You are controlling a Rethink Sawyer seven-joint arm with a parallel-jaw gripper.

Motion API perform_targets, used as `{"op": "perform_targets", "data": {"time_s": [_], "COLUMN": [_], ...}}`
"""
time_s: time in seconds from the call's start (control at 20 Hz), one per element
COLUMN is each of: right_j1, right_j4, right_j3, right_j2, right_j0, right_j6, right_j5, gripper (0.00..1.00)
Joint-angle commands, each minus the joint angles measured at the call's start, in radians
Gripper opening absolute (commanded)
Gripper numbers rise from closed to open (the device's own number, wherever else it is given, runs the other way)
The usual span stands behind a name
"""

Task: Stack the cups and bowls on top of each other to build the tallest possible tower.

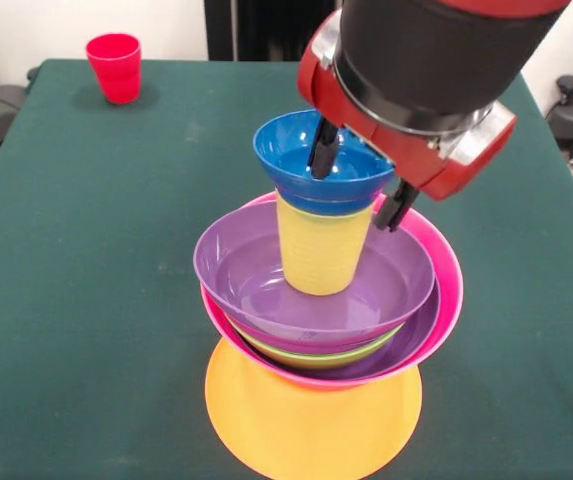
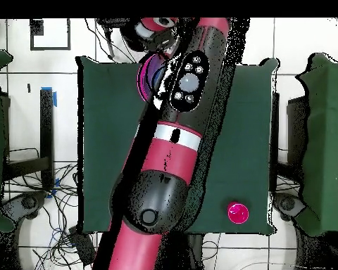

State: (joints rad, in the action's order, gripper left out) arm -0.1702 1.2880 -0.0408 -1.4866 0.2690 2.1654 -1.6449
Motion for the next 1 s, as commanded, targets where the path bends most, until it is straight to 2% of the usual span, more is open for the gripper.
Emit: {"op": "perform_targets", "data": {"time_s": [0.05,0.2,0.35,0.5,0.65,1.0], "right_j1": [0.028,0.04,0.064,0.093,0.114,0.097], "right_j4": [-0.108,-0.178,-0.28,-0.353,-0.4,-0.419], "right_j3": [-0.04,-0.082,-0.175,-0.257,-0.305,-0.261], "right_j2": [0.079,0.152,0.263,0.336,0.385,0.419], "right_j0": [-0.028,-0.053,-0.104,-0.144,-0.169,-0.157], "right_j6": [-0.15,-0.159,-0.184,-0.201,-0.202,-0.167], "right_j5": [-0.061,-0.063,-0.047,-0.027,-0.007,0.002], "gripper": [1.0,1.0,1.0,1.0,1.0,1.0]}}
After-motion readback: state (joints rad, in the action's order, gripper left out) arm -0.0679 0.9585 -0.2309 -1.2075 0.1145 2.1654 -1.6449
